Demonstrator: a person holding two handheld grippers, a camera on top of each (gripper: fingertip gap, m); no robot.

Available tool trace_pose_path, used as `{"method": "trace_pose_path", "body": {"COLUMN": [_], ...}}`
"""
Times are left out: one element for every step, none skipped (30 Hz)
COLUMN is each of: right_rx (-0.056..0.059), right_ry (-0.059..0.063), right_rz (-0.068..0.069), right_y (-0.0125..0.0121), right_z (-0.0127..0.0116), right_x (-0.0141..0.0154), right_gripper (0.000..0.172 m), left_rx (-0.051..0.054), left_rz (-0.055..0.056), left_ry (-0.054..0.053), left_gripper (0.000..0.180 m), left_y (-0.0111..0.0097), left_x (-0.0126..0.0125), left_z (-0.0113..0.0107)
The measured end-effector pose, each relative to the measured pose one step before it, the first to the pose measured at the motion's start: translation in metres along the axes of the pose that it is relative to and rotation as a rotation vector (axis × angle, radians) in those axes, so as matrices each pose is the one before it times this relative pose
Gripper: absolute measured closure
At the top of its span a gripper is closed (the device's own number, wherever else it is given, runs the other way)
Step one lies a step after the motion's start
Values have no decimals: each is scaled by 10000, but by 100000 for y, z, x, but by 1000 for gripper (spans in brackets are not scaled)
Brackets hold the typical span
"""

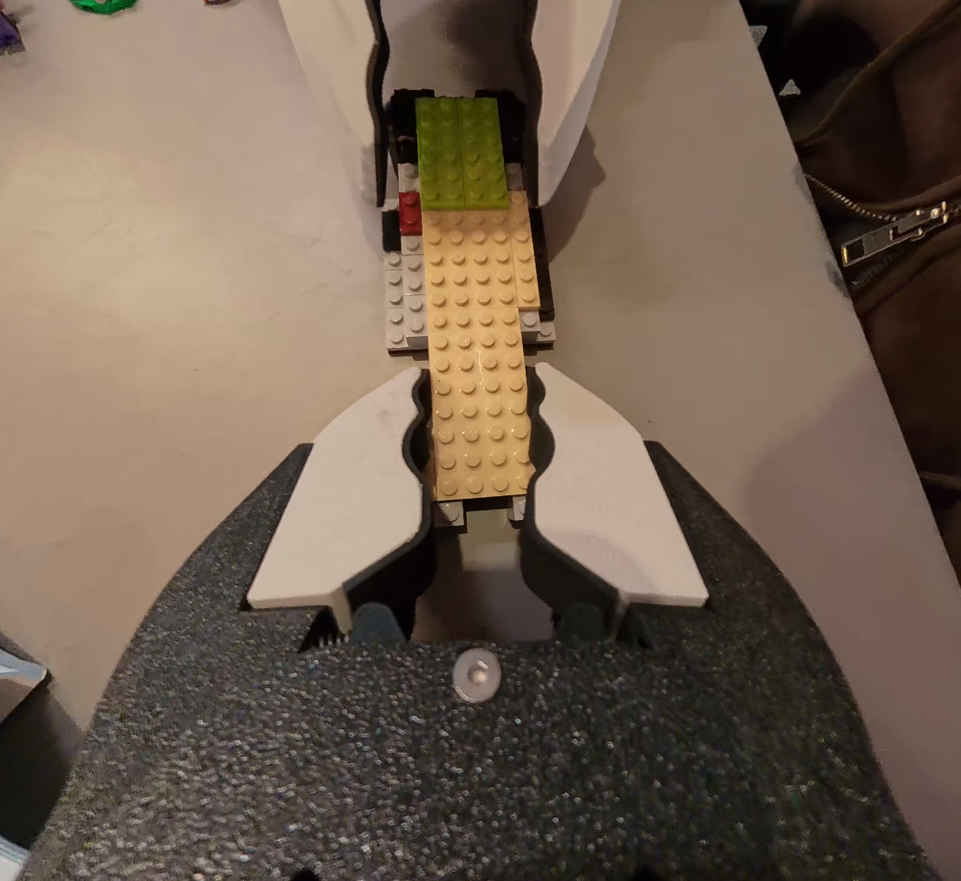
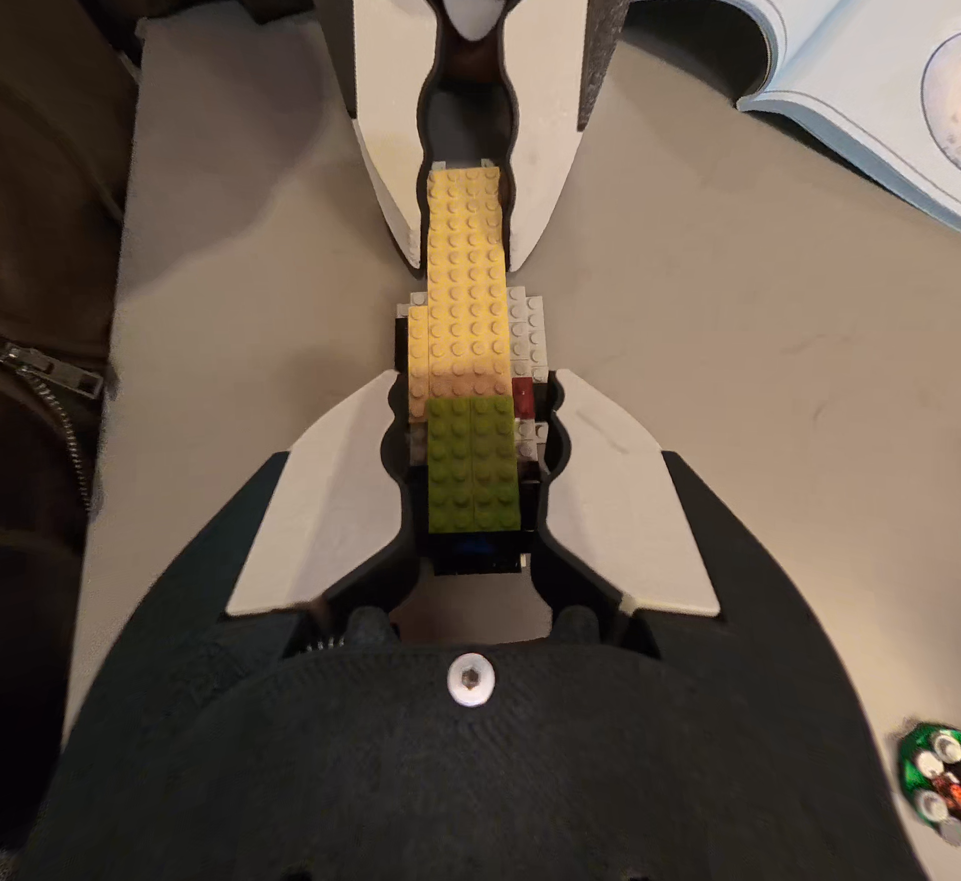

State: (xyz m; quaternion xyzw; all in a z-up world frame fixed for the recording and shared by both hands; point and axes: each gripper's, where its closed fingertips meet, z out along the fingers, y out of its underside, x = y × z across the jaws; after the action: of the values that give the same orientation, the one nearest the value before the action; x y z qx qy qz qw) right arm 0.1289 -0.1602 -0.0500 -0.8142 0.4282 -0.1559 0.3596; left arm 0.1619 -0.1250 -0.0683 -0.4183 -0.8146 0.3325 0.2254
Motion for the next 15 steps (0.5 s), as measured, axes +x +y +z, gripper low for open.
{"method": "trace_pose_path", "body": {"right_rx": [-75, -15, 12, 40, 93, 41, -21, -143, -180, -5, 69, -21, -29, -25, 3], "right_ry": [-11, -52, -96, -76, -40, -41, 12, 85, 99, 33, -12, 25, 97, 150, 167], "right_rz": [-83, -35, 18, 59, 80, 120, 116, 66, 8, -3, 7, -34, -115, -199, -241], "right_y": [211, 207, 202, 160, 78, 126, 242, 458, 503, 203, -7, 57, 17, 1, -25], "right_z": [142, 78, 48, -3, -72, -70, -10, 76, 106, 9, -74, -39, -41, -79, -120], "right_x": [90, 42, 5, 26, 78, 95, 177, 275, 253, 89, -26, 6, 47, 48, 52], "right_gripper": [120, 119, 119, 118, 117, 118, 118, 118, 116, 115, 115, 115, 115, 115, 116], "left_rx": [9, 22, 23, 21, 4, -1, 5, 4, -8, 0, -2, -9, -11, -11, -4], "left_rz": [-80, -98, -103, -66, -16, -1, -16, -21, -12, 21, 2, 4, 19, 14, 1], "left_ry": [-47, -43, -44, -3, 16, -4, 0, 4, -46, -14, 12, -12, -35, -51, -42], "left_gripper": [146, 146, 146, 146, 146, 146, 146, 146, 146, 146, 146, 146, 146, 146, 146], "left_y": [43, 30, 24, -4, -15, 4, -12, 0, 9, -11, 3, 8, 16, 11, 0], "left_x": [-151, -172, -159, -82, -3, -14, -16, -13, -68, -7, 14, 5, -26, -38, -36], "left_z": [-72, -88, -67, -43, -6, 10, -9, -9, 8, 16, -2, 16, 10, 16, 6]}}
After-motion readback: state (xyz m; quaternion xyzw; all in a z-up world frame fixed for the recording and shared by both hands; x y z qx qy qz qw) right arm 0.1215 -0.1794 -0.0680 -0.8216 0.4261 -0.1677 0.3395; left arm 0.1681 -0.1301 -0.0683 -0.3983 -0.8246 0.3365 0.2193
